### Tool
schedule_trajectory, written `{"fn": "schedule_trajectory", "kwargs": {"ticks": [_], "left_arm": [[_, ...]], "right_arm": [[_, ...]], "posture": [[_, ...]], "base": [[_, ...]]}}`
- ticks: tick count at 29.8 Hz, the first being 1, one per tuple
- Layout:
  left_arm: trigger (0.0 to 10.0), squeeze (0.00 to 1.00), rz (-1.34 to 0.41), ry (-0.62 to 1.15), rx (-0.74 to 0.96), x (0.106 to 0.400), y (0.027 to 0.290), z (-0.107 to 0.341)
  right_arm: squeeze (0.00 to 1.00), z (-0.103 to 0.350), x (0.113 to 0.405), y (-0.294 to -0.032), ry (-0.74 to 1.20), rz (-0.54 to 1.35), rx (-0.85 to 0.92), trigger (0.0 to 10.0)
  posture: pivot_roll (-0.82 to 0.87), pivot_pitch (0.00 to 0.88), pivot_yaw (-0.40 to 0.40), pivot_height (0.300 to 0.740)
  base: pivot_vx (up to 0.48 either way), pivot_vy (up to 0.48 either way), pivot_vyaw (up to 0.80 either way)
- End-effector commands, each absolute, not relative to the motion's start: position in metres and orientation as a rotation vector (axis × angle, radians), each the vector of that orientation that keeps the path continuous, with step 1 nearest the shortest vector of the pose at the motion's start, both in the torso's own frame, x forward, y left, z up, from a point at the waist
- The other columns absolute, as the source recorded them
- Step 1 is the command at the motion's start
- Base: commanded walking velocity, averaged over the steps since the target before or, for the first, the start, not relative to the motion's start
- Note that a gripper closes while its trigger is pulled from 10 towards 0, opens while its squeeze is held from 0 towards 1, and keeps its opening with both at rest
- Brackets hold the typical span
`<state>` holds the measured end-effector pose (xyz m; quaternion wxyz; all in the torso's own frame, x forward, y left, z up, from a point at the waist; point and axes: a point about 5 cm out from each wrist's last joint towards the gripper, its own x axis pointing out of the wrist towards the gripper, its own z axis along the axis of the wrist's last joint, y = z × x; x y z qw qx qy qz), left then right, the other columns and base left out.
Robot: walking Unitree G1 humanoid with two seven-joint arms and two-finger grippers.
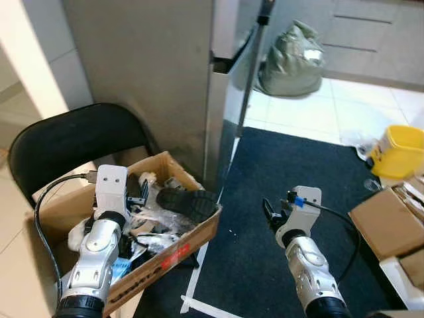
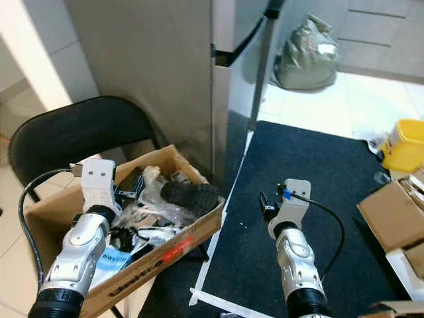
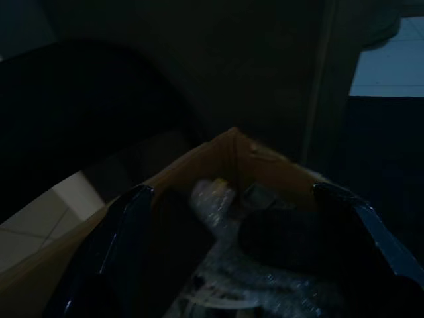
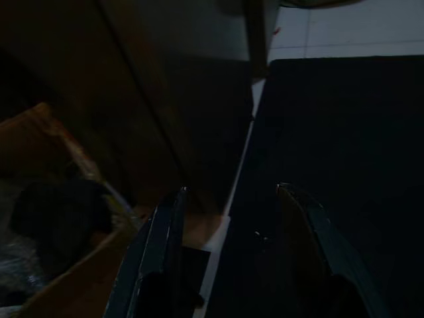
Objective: Picking trash to rubbish bin
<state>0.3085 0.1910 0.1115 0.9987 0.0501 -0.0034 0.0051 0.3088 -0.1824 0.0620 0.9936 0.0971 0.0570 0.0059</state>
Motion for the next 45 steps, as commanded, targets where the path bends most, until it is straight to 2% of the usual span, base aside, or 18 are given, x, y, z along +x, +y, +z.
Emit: {"fn": "schedule_trajectory", "kwargs": {"ticks": [1, 30, 35, 45], "left_arm": [[10.0, 0.00, 0.010, 0.032, 0.101, 0.306, 0.190, 0.103], [10.0, 0.00, 0.001, 0.041, 0.106, 0.305, 0.189, 0.102], [10.0, 0.00, 0.000, 0.043, 0.098, 0.305, 0.188, 0.102], [10.0, 0.00, 0.017, 0.052, 0.067, 0.306, 0.189, 0.101]], "right_arm": [[0.00, 0.061, 0.307, -0.184, 0.115, 0.002, 0.207, 10.0], [0.00, 0.060, 0.305, -0.188, 0.121, -0.011, 0.210, 10.0], [0.00, 0.060, 0.305, -0.193, 0.129, -0.025, 0.148, 10.0], [0.00, 0.061, 0.306, -0.194, 0.135, -0.037, 0.189, 10.0]], "posture": [[0.07, 0.077, 0.025, 0.740], [0.07, 0.090, 0.026, 0.740], [0.07, 0.090, 0.026, 0.740], [0.07, 0.089, 0.025, 0.740]], "base": [[0.000, 0.000, -0.54], [0.000, 0.000, -0.57], [0.000, 0.000, -0.62], [0.000, 0.000, -0.67]]}}
